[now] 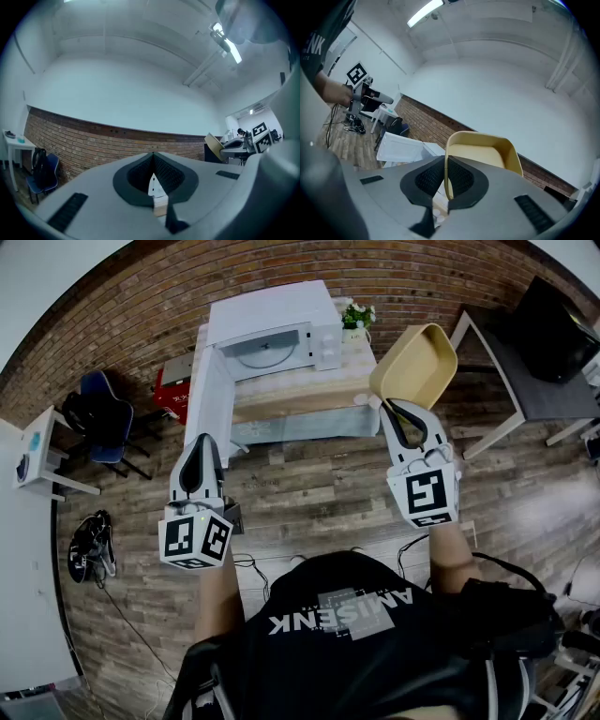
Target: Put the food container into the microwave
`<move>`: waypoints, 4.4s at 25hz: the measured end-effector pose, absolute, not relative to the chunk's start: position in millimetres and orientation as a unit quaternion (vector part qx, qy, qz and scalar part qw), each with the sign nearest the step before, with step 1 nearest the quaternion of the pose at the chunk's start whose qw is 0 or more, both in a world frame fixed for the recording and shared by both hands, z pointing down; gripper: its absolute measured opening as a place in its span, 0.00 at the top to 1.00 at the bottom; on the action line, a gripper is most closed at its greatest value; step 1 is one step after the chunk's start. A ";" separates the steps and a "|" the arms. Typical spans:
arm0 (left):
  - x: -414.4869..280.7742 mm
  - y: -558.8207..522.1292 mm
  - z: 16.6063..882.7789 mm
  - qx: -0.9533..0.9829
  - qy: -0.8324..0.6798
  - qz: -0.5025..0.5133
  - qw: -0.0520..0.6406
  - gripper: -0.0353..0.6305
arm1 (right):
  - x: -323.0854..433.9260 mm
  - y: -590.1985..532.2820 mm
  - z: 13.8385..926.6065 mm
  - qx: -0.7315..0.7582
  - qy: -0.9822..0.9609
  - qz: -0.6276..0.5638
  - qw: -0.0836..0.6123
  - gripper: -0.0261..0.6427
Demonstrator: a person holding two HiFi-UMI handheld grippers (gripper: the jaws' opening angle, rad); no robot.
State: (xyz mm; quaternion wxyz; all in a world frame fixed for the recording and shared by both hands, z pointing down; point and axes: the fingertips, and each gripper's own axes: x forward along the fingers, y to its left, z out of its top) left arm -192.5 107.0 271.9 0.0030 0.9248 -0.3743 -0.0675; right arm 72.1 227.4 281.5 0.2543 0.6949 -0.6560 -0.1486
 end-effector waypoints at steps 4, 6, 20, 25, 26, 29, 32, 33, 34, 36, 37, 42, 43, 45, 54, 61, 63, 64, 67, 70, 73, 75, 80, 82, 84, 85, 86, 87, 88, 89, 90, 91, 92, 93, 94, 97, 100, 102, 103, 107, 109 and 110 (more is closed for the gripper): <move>-190.8 111.2 275.2 0.925 -0.374 -0.063 0.006 0.93 | 72.6 232.2 280.1 0.694 -0.653 -0.155 0.262 0.89; -188.6 114.4 277.9 0.925 -0.374 -0.062 0.008 0.93 | 74.8 235.3 282.0 0.694 -0.651 -0.157 0.266 0.89; -168.5 137.6 272.3 0.927 -0.372 -0.059 0.001 0.93 | 89.3 259.1 278.4 0.691 -0.658 -0.163 0.251 0.89; -154.2 149.0 279.8 0.929 -0.366 -0.047 0.004 0.93 | 97.6 273.1 278.4 0.690 -0.656 -0.173 0.251 0.89; -151.3 151.1 280.5 0.929 -0.367 -0.045 0.003 0.93 | 100.3 275.2 279.2 0.690 -0.658 -0.171 0.248 0.89; -140.8 155.3 278.6 0.928 -0.369 -0.042 -0.002 0.93 | 110.1 279.1 280.6 0.688 -0.664 -0.168 0.239 0.89; -128.0 160.4 278.8 0.929 -0.369 -0.038 -0.005 0.93 | 118.5 283.7 281.6 0.684 -0.670 -0.166 0.237 0.89; -123.3 163.1 280.5 0.929 -0.368 -0.037 -0.005 0.93 | 120.9 285.2 282.2 0.682 -0.672 -0.167 0.236 0.89; -118.7 165.9 282.6 0.929 -0.368 -0.035 -0.004 0.93 | 123.3 286.7 283.4 0.679 -0.675 -0.167 0.236 0.89; -109.0 169.7 286.0 0.929 -0.370 -0.031 -0.001 0.93 | 130.0 289.4 286.4 0.674 -0.680 -0.168 0.237 0.89; -103.7 170.8 287.1 0.928 -0.370 -0.030 -0.001 0.93 | 135.0 290.1 287.6 0.673 -0.681 -0.169 0.235 0.89; -85.6 174.9 294.0 0.927 -0.376 -0.016 -0.007 0.93 | 161.1 287.5 295.3 0.676 -0.684 -0.168 0.219 0.89; -85.1 173.3 294.4 0.926 -0.378 -0.014 -0.008 0.93 | 163.5 285.2 296.6 0.676 -0.685 -0.167 0.217 0.89; -85.5 167.9 295.2 0.924 -0.381 -0.014 -0.008 0.93 | 165.9 280.3 298.2 0.676 -0.685 -0.165 0.215 0.89; -63.1 102.7 310.9 0.936 -0.351 -0.035 0.008 0.93 | 173.9 229.3 300.7 0.686 -0.665 -0.168 0.243 0.89; -59.7 -3.3 298.5 0.940 -0.337 -0.054 -0.006 0.93 | 174.0 145.0 294.7 0.696 -0.659 -0.156 0.238 0.89; -58.9 -31.6 303.4 0.942 -0.331 -0.051 0.001 0.93 | 174.6 118.6 294.6 0.699 -0.658 -0.145 0.240 0.89; -59.2 -46.2 306.8 0.943 -0.329 -0.049 0.005 0.93 | 175.7 104.5 295.2 0.702 -0.653 -0.143 0.247 0.89; -62.0 -90.0 313.8 0.945 -0.325 -0.043 0.015 0.93 | 177.2 62.4 297.0 0.709 -0.644 -0.139 0.253 0.89; -65.4 -127.3 313.2 0.947 -0.318 -0.039 0.006 0.93 | 176.6 26.1 302.3 0.712 -0.638 -0.135 0.259 0.89; -74.3 -161.2 313.1 0.947 -0.318 -0.047 0.011 0.93 | 171.8 -4.1 302.8 0.716 -0.633 -0.133 0.261 0.89; -80.1 -182.3 314.7 0.946 -0.320 -0.051 0.020 0.93 | 167.6 -21.0 302.0 0.719 -0.630 -0.130 0.264 0.89; -93.7 -223.8 319.8 0.948 -0.312 -0.052 0.026 0.93 | 157.6 -60.9 305.8 0.723 -0.620 -0.127 0.276 0.89; -98.4 -238.2 323.0 0.949 -0.309 -0.053 0.030 0.93 | 155.7 -75.8 307.3 0.726 -0.616 -0.125 0.279 0.89; -102.5 -253.1 324.4 0.950 -0.307 -0.052 0.034 0.93 | 152.4 -90.9 306.8 0.729 -0.613 -0.125 0.279 0.89; -104.4 -260.3 324.8 0.950 -0.305 -0.052 0.036 0.93 | 149.8 -98.0 306.4 0.729 -0.612 -0.124 0.279 0.89; -106.1 -266.7 325.2 0.950 -0.305 -0.052 0.038 0.93 | 147.0 -104.5 306.0 0.728 -0.613 -0.125 0.281 0.89; -107.6 -271.9 325.5 0.950 -0.305 -0.053 0.041 0.93 | 144.6 -110.6 305.5 0.725 -0.614 -0.125 0.285 0.89; -108.9 -276.3 325.8 0.949 -0.307 -0.055 0.043 0.93 | 142.7 -116.5 305.2 0.722 -0.617 -0.126 0.288 0.89; -109.9 -280.0 326.0 0.949 -0.308 -0.056 0.044 0.93 | 141.3 -122.4 305.5 0.718 -0.619 -0.126 0.291 0.89; -110.4 -283.1 326.4 0.948 -0.310 -0.056 0.044 0.93 | 140.6 -127.9 306.2 0.715 -0.622 -0.126 0.293 0.89; -110.1 -285.8 326.7 0.948 -0.311 -0.056 0.044 0.93 | 140.9 -133.0 307.0 0.713 -0.625 -0.126 0.292 0.89; -109.1 -288.0 327.1 0.947 -0.312 -0.056 0.045 0.93 | 142.3 -137.9 307.1 0.712 -0.627 -0.127 0.291 0.89; -107.9 -290.0 327.4 0.947 -0.314 -0.056 0.046 0.93 | 144.5 -142.9 306.6 0.710 -0.629 -0.128 0.288 0.89; -107.2 -292.0 327.8 0.945 -0.319 -0.056 0.046 0.93 | 147.1 -148.1 305.9 0.707 -0.633 -0.130 0.286 0.89; -108.7 -301.4 327.2 0.935 -0.349 -0.052 0.046 0.93 | 157.7 -163.9 304.2 0.696 -0.645 -0.133 0.285 0.89; -103.4 -308.8 326.6 0.924 -0.381 -0.033 0.032 0.93 | 174.6 -177.9 302.0 0.686 -0.657 -0.134 0.283 0.89; -97.1 -308.9 328.5 0.920 -0.390 -0.028 0.038 0.93 | 187.0 -185.5 301.3 0.681 -0.663 -0.135 0.280 0.89; -94.6 -309.4 328.9 0.918 -0.394 -0.030 0.044 0.93 | 192.9 -189.9 301.0 0.678 -0.667 -0.136 0.279 0.89; -85.4 -312.1 324.7 0.907 -0.417 -0.030 0.042 0.93 | 211.9 -206.1 302.3 0.661 -0.685 -0.138 0.273 0.89; -81.0 -310.6 321.7 0.903 -0.426 -0.030 0.038 0.93 | 219.1 -211.2 305.6 0.651 -0.694 -0.138 0.273 0.89; -80.4 -310.1 321.0 0.901 -0.432 -0.029 0.036 0.93 | 221.4 -214.8 307.8 0.646 -0.699 -0.139 0.273 0.89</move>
